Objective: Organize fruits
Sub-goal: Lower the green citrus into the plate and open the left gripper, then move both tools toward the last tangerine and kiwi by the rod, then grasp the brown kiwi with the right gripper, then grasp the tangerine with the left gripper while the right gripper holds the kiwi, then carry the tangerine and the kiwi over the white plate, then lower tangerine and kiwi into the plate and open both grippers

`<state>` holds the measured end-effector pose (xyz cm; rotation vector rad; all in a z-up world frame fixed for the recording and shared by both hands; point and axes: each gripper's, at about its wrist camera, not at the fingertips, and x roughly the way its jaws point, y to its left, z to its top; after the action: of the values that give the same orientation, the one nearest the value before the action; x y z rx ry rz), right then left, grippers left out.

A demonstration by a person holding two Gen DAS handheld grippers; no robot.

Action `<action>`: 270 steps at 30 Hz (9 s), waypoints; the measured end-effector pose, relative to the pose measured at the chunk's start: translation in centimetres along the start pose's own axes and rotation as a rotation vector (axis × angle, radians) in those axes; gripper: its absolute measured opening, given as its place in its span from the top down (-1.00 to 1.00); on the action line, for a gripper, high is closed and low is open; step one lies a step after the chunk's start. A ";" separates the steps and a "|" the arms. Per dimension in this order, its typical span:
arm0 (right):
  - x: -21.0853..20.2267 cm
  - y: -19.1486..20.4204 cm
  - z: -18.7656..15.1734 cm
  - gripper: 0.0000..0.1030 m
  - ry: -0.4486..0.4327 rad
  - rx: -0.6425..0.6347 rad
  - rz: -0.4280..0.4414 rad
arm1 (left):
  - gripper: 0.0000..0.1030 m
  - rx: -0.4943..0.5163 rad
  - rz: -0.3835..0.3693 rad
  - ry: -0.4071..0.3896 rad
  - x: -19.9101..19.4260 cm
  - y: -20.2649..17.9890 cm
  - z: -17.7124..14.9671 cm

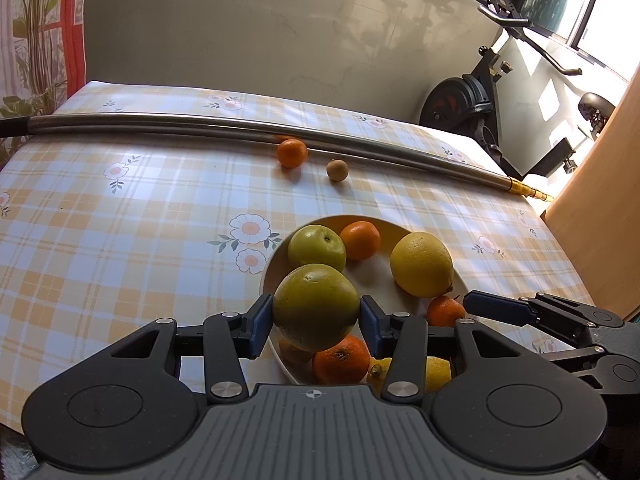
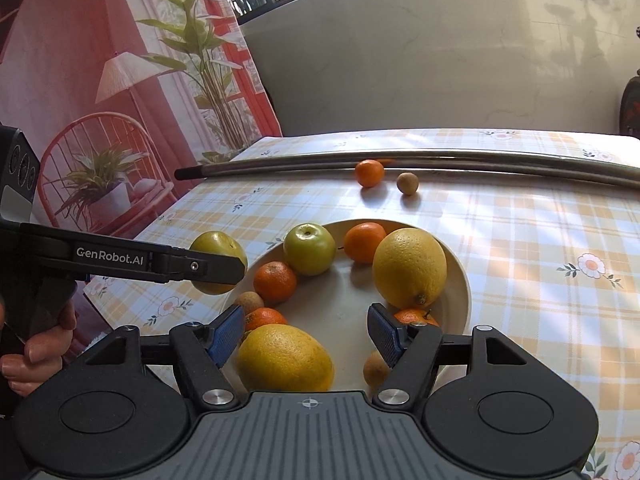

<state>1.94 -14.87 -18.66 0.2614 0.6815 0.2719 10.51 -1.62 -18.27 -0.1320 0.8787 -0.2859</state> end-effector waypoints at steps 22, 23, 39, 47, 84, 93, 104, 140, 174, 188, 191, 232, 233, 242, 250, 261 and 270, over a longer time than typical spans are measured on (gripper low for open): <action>-0.3 -4.0 -0.1 -0.25 -0.091 0.119 -0.132 | 0.05 0.253 0.017 0.036 4.8 -4.2 1.2; -0.2 -4.0 -0.1 -0.25 -0.090 0.121 -0.132 | 0.05 0.254 0.017 0.038 4.8 -4.1 1.2; -0.1 -4.3 -0.2 -0.24 -0.083 0.132 -0.135 | 0.05 0.210 -0.004 0.040 4.4 -3.6 0.6; -0.1 -4.3 -0.2 -0.24 -0.081 0.130 -0.133 | 0.05 0.159 -0.010 0.018 3.7 -2.9 0.1; -0.5 -4.8 1.3 -0.24 -0.107 0.097 -0.169 | 0.06 -0.101 0.053 -0.177 -2.7 2.5 1.5; 0.2 -4.5 5.0 -0.24 -0.138 -0.003 -0.181 | 0.06 -0.163 0.100 -0.249 -5.6 6.2 4.9; 2.3 -5.2 8.0 -0.23 -0.151 -0.069 -0.178 | 0.06 -0.124 0.116 -0.282 -5.5 6.1 7.3; 19.9 -9.7 12.4 0.53 0.105 -0.248 -0.028 | 0.06 -0.041 0.102 -0.094 6.4 4.3 11.8; 9.7 -13.5 7.8 0.53 -0.073 0.069 -0.035 | 0.20 -0.102 0.071 0.087 18.8 3.0 14.3; 6.0 -12.9 6.0 0.53 -0.115 0.131 -0.052 | 0.24 0.013 0.025 0.013 11.9 1.0 12.6; 4.7 -12.3 5.2 0.53 -0.121 0.129 -0.054 | 0.24 0.050 0.008 -0.007 9.6 0.3 11.7; 2.3 -3.6 0.5 0.53 0.040 0.035 0.051 | 0.24 0.256 -0.082 0.076 3.8 -4.3 3.7; 2.4 -3.5 0.5 0.53 0.042 0.035 0.053 | 0.24 0.256 -0.082 0.078 3.9 -4.4 3.7; 2.6 -3.8 0.4 0.53 0.047 0.043 0.059 | 0.24 0.266 -0.076 0.092 4.9 -4.7 3.6; 2.8 -3.8 0.3 0.53 0.050 0.041 0.062 | 0.24 0.270 -0.073 0.103 5.4 -4.9 3.4; 2.8 -3.8 0.3 0.52 0.050 0.041 0.061 | 0.24 0.264 -0.071 0.111 5.8 -4.8 3.3; 3.1 -3.9 0.1 0.52 0.050 0.040 0.058 | 0.24 0.258 -0.067 0.099 5.5 -4.7 3.5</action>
<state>4.93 -17.50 -21.60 0.3142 0.7302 0.3211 15.62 -7.76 -19.07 0.0935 0.9286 -0.4692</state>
